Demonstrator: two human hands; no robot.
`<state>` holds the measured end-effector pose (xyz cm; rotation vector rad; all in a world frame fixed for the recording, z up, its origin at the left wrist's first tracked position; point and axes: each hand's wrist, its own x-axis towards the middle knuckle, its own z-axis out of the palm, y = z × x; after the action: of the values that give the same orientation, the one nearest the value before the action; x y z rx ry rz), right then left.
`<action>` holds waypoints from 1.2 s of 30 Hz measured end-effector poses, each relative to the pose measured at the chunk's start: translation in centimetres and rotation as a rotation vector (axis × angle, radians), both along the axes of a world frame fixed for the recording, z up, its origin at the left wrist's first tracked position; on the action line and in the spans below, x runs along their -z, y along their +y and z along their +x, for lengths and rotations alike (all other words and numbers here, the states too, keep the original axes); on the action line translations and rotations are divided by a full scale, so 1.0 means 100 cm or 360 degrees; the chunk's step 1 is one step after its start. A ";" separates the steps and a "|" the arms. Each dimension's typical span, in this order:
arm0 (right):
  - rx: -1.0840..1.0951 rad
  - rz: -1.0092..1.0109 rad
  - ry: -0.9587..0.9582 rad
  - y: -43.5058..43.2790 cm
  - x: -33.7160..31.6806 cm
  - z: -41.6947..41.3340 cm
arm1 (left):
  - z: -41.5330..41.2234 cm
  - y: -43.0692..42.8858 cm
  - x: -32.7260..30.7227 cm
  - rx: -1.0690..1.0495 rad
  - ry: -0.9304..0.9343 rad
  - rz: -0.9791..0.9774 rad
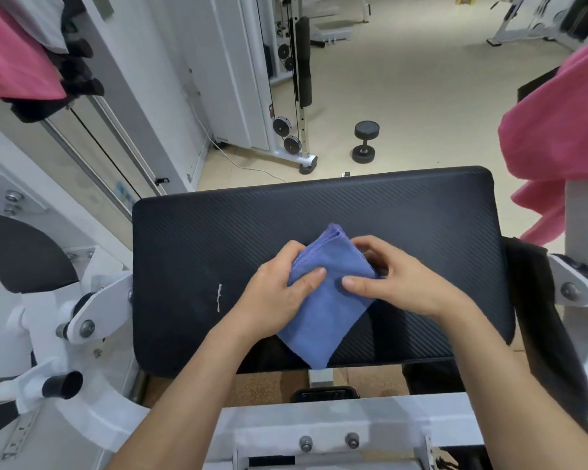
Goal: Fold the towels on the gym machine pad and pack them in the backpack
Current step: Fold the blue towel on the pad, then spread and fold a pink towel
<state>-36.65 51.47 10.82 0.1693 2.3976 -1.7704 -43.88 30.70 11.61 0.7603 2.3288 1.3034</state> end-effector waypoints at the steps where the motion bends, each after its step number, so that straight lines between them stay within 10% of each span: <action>1: -0.0030 -0.0148 -0.0130 0.007 0.006 0.011 | 0.005 0.002 -0.001 -0.0085 -0.0185 0.0198; 6: 0.0825 -0.0438 -0.0216 0.001 0.036 0.030 | 0.034 0.016 0.035 -0.0744 -0.0665 0.0375; 11: 0.1031 0.0934 0.0370 -0.046 0.060 0.028 | 0.064 0.013 0.077 -0.1165 -0.0161 0.0044; 18: 0.0507 0.1865 0.0662 -0.085 0.116 0.035 | 0.074 0.011 0.084 -0.0991 0.0050 0.0083; 24: 0.0273 0.1625 0.0484 -0.081 0.111 0.034 | 0.074 0.020 0.066 -0.0668 -0.0003 -0.0080; 33: 0.0354 0.0116 0.0280 -0.044 0.079 0.064 | 0.071 0.060 0.023 -0.0421 -0.0514 -0.0288; 36: 0.0221 0.0349 0.0241 -0.052 0.068 0.078 | 0.065 0.052 0.009 -0.0391 -0.0798 -0.0168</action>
<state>-28.84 46.27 4.05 0.2411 2.7493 -1.6235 -37.34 35.94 10.66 0.0909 2.0951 1.2749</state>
